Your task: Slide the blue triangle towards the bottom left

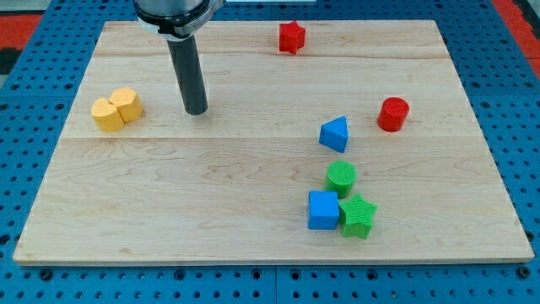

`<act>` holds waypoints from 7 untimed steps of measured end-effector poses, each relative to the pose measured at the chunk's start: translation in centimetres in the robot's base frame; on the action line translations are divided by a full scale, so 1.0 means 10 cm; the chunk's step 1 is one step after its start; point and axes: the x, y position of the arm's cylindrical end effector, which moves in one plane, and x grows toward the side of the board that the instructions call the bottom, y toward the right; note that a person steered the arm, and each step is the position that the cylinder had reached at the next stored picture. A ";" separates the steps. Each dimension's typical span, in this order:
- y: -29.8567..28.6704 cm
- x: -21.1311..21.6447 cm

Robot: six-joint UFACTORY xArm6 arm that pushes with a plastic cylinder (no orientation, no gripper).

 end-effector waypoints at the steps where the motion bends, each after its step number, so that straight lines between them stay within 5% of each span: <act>1: -0.07 0.00; 3: -0.08 0.00; 7: 1.61 0.12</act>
